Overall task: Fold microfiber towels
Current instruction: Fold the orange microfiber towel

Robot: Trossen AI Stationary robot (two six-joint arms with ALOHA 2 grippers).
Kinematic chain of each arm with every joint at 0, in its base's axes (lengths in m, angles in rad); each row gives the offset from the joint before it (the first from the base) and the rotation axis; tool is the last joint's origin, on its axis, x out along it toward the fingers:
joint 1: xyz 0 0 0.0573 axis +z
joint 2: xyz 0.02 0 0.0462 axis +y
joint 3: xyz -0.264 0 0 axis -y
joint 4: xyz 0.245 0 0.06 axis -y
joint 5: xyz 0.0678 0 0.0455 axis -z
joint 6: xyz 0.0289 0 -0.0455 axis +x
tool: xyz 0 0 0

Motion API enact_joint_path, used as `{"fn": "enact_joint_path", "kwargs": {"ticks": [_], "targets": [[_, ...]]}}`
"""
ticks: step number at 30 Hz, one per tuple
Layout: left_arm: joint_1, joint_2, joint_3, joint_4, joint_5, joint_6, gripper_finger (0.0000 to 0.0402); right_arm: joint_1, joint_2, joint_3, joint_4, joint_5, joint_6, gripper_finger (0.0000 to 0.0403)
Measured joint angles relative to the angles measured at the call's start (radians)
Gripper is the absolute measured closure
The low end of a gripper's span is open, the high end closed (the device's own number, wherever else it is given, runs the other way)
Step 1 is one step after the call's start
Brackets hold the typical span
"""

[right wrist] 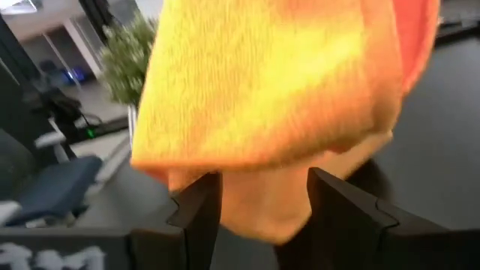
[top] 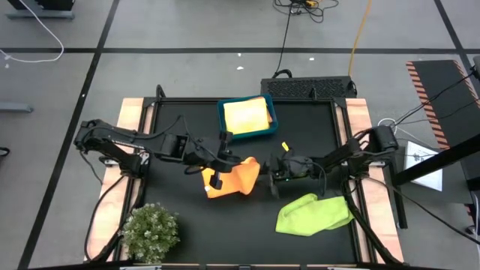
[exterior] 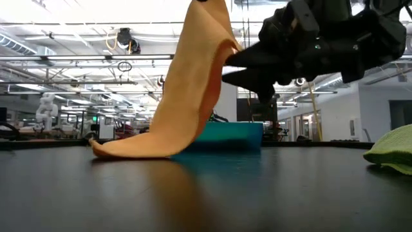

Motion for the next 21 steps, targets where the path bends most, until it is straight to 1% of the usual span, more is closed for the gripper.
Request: {"fn": "enact_joint_path", "kwargs": {"ticks": [5, 11, 18, 21], "targets": [[-0.001, 0.0, 0.0, 0.0, -0.014, 0.007, 0.04, -0.003, 0.032, 0.0, 0.133, -0.006, -0.007, 0.0215], [-0.001, 0.0, 0.0, -0.007, -0.02, 0.005, 0.04, -0.006, 0.024, 0.0, 0.255, -0.082, -0.034, 0.0215], [-0.009, -0.017, 0.0, -0.033, -0.11, 0.001, 0.04, -0.005, 0.008, 0.001, 0.288, -0.167, -0.046, 0.0215], [-0.015, -0.044, -0.002, -0.061, -0.136, 0.001, 0.0399, -0.004, 0.008, 0.001, 0.292, -0.204, -0.056, 0.0215]]}}
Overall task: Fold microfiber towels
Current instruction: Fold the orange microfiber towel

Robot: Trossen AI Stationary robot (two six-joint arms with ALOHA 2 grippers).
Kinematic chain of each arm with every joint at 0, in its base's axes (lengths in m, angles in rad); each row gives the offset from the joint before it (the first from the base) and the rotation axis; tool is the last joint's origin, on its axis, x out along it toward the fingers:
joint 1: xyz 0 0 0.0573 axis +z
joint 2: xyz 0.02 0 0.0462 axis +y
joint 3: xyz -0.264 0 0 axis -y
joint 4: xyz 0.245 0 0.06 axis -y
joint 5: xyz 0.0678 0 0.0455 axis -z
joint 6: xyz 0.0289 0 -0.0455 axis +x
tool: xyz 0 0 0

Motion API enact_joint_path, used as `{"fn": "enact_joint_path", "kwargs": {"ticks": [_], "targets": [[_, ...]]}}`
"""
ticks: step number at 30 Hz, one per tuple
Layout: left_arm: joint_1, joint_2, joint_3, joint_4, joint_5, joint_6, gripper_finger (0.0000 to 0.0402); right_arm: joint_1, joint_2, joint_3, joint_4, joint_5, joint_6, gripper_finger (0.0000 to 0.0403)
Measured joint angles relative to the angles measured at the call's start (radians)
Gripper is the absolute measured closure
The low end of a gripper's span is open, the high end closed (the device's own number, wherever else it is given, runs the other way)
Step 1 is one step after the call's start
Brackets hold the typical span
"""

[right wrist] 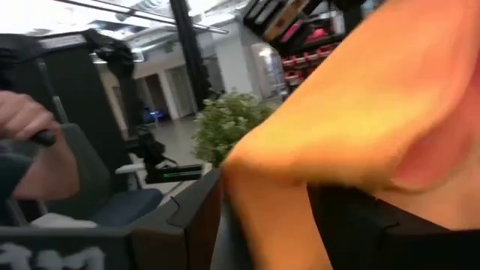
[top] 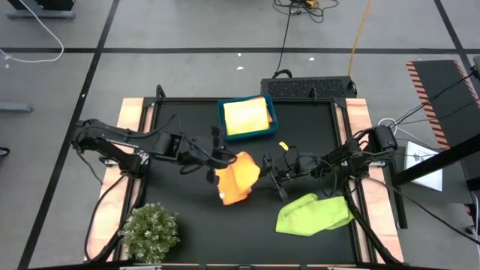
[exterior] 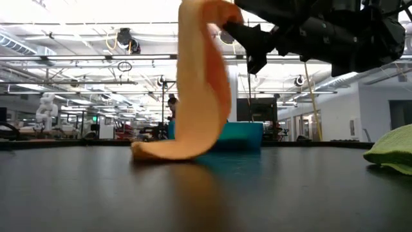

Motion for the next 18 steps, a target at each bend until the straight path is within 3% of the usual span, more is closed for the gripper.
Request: {"fn": "enact_joint_path", "kwargs": {"ticks": [9, 18], "targets": [[-0.008, -0.045, 0.001, -0.002, -0.027, -0.012, 0.04, 0.001, 0.0, 0.0, 0.032, -0.002, -0.008, 0.0215], [-0.013, -0.046, 0.001, 0.011, -0.04, -0.011, 0.0399, 0.0, 0.0, 0.0, -0.052, 0.146, -0.008, 0.0215]]}}
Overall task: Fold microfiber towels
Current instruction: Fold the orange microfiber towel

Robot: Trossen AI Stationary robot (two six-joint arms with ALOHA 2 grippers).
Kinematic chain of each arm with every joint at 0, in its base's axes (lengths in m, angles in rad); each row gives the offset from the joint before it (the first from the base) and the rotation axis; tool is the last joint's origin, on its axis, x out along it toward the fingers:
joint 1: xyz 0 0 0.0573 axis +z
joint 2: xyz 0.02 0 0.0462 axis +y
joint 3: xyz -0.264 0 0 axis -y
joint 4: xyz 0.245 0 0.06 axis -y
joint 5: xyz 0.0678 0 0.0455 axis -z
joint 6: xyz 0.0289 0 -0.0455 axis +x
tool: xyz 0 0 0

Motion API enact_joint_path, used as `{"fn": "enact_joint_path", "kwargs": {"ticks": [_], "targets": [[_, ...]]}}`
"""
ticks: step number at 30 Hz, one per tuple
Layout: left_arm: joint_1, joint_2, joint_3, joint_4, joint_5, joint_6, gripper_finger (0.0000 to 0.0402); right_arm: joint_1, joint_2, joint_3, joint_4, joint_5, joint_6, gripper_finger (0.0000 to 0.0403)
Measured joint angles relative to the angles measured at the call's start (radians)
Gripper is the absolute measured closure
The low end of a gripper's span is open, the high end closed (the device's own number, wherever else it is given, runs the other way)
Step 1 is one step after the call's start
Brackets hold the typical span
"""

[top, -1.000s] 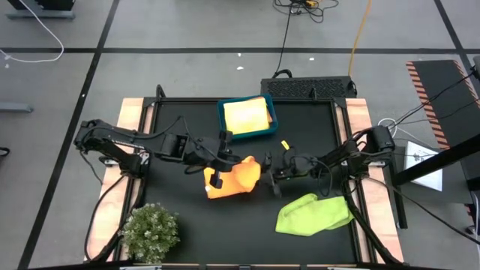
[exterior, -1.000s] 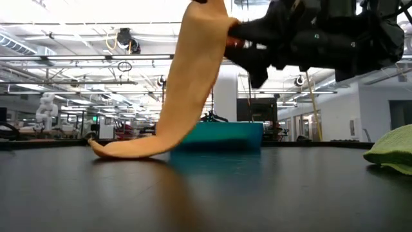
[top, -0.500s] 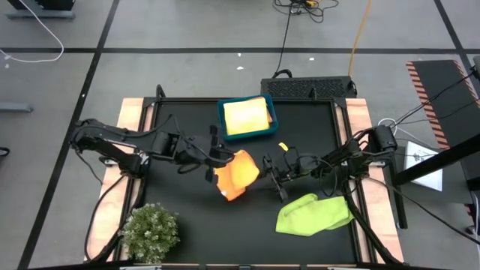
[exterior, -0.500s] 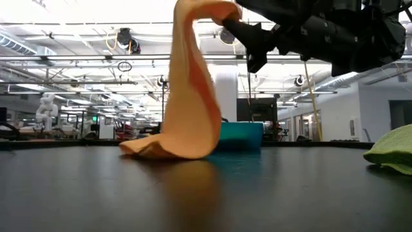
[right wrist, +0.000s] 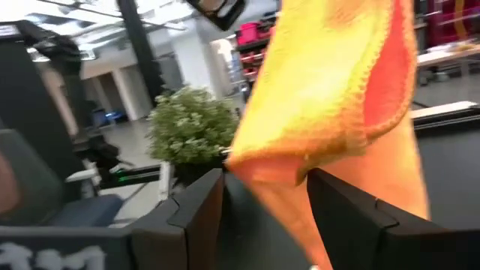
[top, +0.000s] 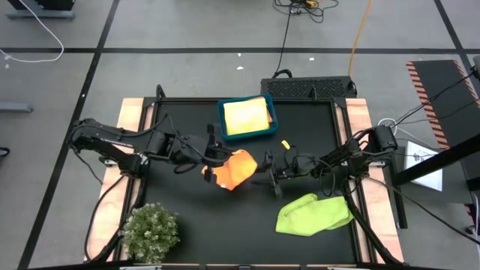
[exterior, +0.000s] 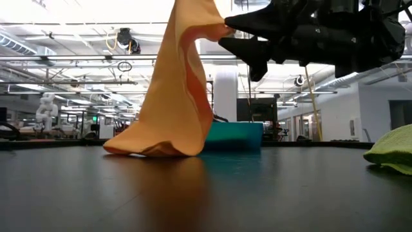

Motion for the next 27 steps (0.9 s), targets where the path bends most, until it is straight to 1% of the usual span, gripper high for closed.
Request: {"fn": "enact_joint_path", "kwargs": {"ticks": [9, 17, 21, 23, 25, 27], "targets": [[0.0, 0.0, 0.0, 0.011, -0.001, 0.0, 0.0399, 0.0, 0.0, 0.0, 0.064, 0.006, 0.0, 0.0215], [0.0, 0.0, 0.0, 0.011, -0.002, -0.005, 0.0398, -0.001, 0.0, 0.0, 0.127, 0.011, 0.034, 0.0215], [0.0, 0.0, 0.0, 0.008, -0.002, -0.007, 0.0399, -0.001, 0.0, 0.0, 0.123, 0.077, 0.032, 0.0216], [0.0, 0.0, 0.0, 0.005, -0.002, -0.008, 0.0398, -0.001, 0.0, 0.0, 0.12, 0.119, 0.026, 0.0223], [-0.002, 0.0, 0.0, 0.002, -0.003, -0.008, 0.0397, -0.001, 0.0, 0.0, 0.12, 0.158, 0.006, 0.0238], [-0.006, 0.0, 0.0, -0.01, -0.019, -0.008, 0.0398, -0.001, 0.0, 0.0, 0.12, 0.171, -0.028, 0.0262]]}}
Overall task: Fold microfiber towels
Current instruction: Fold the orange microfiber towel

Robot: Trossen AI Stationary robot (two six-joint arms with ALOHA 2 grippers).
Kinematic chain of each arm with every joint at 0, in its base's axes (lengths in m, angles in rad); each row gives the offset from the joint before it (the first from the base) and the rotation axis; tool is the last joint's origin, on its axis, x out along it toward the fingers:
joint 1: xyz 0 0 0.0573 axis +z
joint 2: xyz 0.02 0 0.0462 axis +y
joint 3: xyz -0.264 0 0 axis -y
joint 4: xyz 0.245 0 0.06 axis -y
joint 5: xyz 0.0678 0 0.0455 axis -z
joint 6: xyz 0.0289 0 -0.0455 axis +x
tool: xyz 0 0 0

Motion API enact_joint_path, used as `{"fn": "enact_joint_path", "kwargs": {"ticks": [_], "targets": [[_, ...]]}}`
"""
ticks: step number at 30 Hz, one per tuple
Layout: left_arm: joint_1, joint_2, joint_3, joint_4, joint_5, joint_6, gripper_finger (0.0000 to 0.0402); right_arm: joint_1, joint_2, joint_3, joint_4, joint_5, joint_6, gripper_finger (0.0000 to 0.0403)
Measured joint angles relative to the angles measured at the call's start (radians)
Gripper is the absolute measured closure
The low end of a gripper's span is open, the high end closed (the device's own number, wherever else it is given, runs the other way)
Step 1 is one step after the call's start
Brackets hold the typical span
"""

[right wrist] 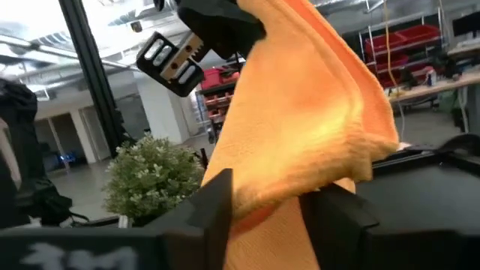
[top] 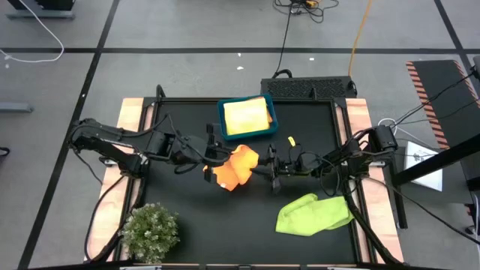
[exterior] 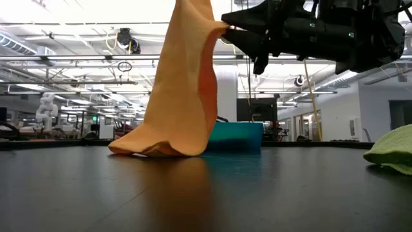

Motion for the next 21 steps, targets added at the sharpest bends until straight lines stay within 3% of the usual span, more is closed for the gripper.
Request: {"fn": "enact_joint_path", "kwargs": {"ticks": [7, 12, 21], "targets": [[-0.027, 0.0, 0.0, -0.018, -0.066, -0.001, 0.0398, -0.001, -0.007, 0.0, 0.007, -0.001, -0.093, 0.039], [-0.052, 0.0, 0.0, -0.01, -0.129, -0.007, 0.0398, -0.001, -0.089, -0.004, -0.031, -0.004, -0.15, 0.04], [-0.144, -0.055, 0.0, 0.065, -0.227, -0.053, 0.0399, 0.024, -0.454, -0.004, -0.418, -0.004, -0.227, 0.0402]]}}
